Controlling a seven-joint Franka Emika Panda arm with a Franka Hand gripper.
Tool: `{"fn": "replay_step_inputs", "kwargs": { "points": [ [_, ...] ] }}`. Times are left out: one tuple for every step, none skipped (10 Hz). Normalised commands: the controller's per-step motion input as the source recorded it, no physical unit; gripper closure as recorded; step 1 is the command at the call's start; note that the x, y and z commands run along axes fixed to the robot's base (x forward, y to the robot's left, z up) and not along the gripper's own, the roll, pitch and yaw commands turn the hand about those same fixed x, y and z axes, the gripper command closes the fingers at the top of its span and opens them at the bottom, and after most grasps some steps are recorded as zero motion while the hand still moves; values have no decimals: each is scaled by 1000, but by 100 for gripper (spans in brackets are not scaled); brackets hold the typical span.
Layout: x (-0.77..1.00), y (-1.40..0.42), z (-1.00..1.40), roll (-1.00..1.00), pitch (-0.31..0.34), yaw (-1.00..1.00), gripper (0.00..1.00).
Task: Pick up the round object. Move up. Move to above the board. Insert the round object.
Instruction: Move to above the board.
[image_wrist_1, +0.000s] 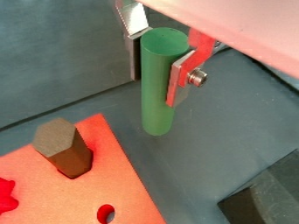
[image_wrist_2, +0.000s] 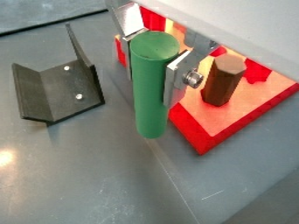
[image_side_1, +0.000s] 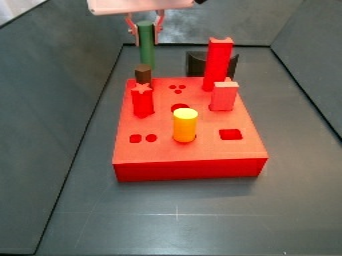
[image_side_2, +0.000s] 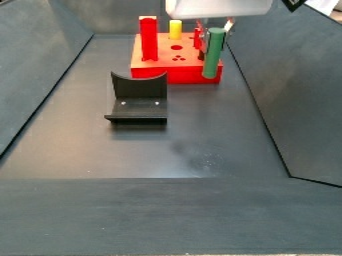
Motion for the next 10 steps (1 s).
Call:
{"fn": "replay_step_inputs", "kwargs": {
  "points": [
    [-175, -121, 1000, 172, -76, 66, 100],
    [-176, -113, 1000, 174, -75, 64, 100],
    [-166, -105, 1000, 173, -58, 53, 100],
    [-154, -100, 1000, 173, -22, 45, 100],
    [-142, -95, 1000, 173, 6, 41, 100],
    [-137, -91, 1000, 169, 15, 38, 100],
    [-129, -85, 1000, 163, 17, 36, 100],
    [-118, -78, 1000, 155, 21, 36, 100],
    [-105, -73, 1000, 142, 32, 34, 100],
    [-80, -62, 1000, 126, 50, 32, 100]
  ]
}}
